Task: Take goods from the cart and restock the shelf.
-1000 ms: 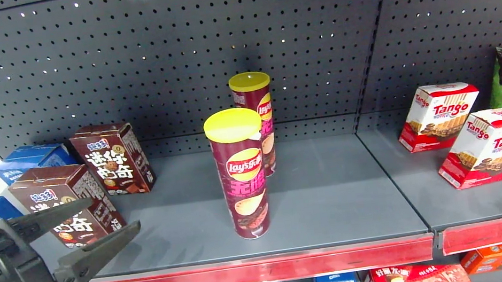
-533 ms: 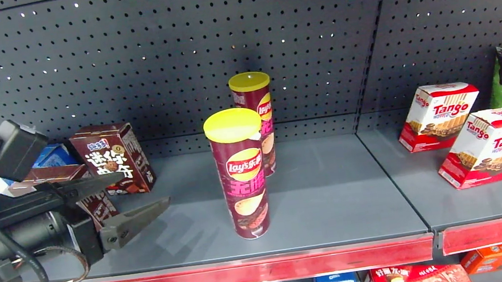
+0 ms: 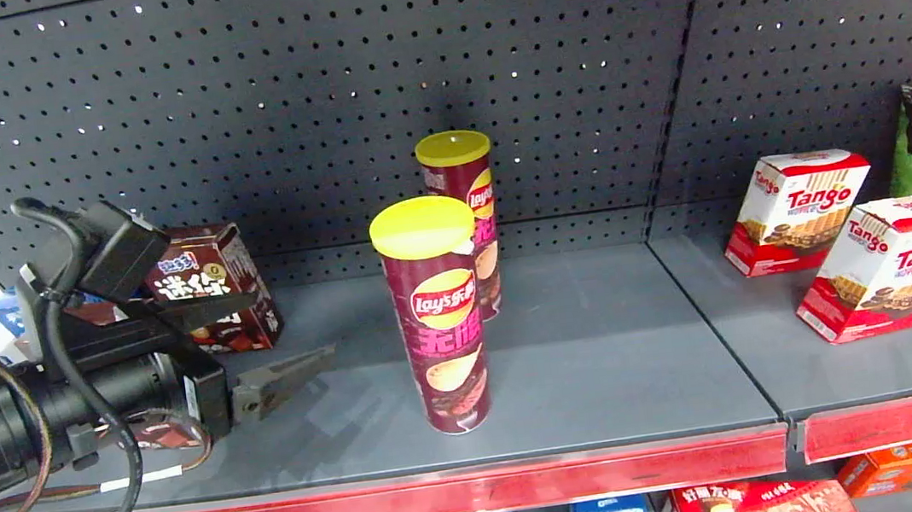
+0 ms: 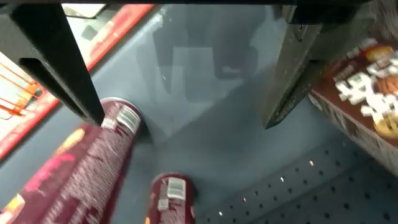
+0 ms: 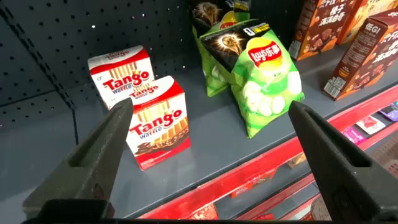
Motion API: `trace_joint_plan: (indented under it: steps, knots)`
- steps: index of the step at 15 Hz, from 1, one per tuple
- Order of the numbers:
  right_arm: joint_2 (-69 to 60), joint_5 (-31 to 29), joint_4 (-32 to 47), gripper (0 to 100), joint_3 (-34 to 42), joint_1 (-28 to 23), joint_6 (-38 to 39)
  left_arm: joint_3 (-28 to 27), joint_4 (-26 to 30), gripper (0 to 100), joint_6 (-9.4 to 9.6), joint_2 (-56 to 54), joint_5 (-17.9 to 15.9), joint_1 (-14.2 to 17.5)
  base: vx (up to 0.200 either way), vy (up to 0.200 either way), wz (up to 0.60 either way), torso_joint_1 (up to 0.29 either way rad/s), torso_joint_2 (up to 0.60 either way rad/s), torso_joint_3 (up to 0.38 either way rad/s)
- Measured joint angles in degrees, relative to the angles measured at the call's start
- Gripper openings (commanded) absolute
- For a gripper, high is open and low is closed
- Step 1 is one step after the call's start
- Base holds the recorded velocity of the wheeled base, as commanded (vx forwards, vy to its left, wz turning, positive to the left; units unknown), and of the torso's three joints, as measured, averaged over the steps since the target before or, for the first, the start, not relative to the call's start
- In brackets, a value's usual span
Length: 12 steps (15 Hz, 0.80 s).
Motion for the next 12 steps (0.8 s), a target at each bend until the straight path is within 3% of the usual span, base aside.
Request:
trace_joint_plan:
  steps: [4,12]
  knots:
    - [-0.1,0.1,0.0,100,0.3,0.0,0.0,-2.6,0.0,100,1.80,2.3,0.0,-0.7,0.000,0.000,0.00,0.000,0.00,0.000]
    - [-0.2,0.0,0.0,100,0.5,0.0,0.0,-7.4,0.0,100,2.11,8.2,0.0,-1.9,0.000,0.000,0.00,0.000,0.00,0.000]
